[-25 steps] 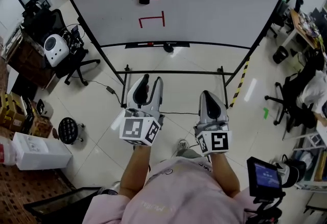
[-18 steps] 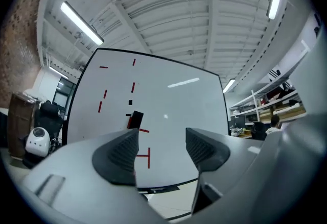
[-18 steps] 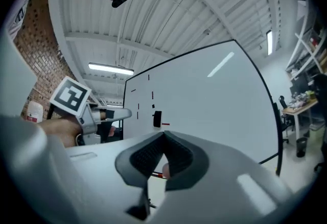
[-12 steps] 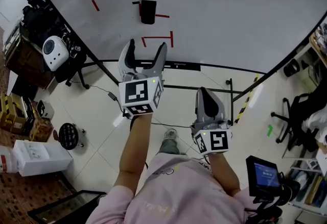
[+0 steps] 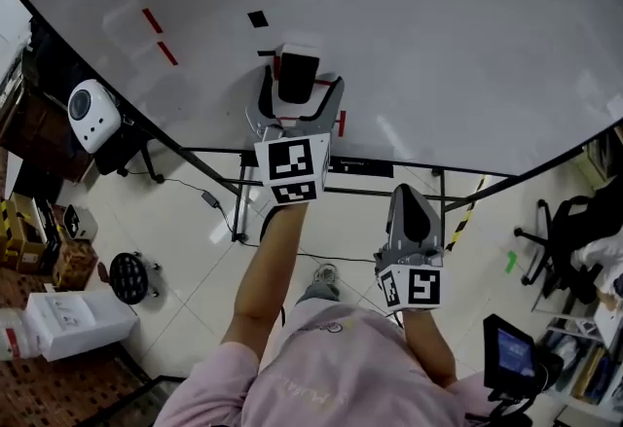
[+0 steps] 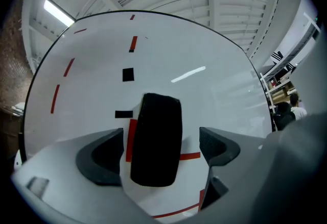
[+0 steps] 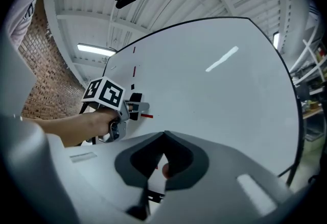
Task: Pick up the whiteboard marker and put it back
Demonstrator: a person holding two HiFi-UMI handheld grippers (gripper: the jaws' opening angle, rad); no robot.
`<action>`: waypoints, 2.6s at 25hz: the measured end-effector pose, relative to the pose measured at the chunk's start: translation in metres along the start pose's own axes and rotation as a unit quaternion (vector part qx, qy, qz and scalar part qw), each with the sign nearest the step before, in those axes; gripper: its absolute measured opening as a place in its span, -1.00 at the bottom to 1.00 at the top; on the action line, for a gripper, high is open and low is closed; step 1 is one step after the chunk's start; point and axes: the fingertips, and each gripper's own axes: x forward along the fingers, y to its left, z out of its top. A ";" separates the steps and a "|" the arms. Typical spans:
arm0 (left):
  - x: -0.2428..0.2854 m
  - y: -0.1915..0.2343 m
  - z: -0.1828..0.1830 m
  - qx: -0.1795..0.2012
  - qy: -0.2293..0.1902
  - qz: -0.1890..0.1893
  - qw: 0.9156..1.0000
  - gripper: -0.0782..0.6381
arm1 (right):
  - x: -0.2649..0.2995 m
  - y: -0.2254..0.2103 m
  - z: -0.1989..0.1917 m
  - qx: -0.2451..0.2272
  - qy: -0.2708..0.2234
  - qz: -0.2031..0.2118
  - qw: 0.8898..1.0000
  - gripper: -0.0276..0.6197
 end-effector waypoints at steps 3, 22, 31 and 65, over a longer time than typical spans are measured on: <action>-0.001 0.013 -0.001 0.017 -0.010 0.035 0.999 0.18 | 0.004 0.000 -0.003 -0.003 0.004 0.001 1.000 -0.91; -0.309 -0.173 0.062 0.046 -0.113 -0.054 0.991 -0.03 | -0.271 0.017 0.088 0.012 -0.174 0.103 0.979 -0.68; -0.533 -0.368 0.021 0.054 -0.031 -0.219 0.974 -0.03 | -0.448 0.067 0.085 -0.030 -0.089 0.276 0.956 0.09; -0.834 -0.198 0.044 -0.074 0.011 -0.043 0.996 -0.14 | -0.630 0.116 0.079 0.084 -0.052 0.074 0.992 -0.42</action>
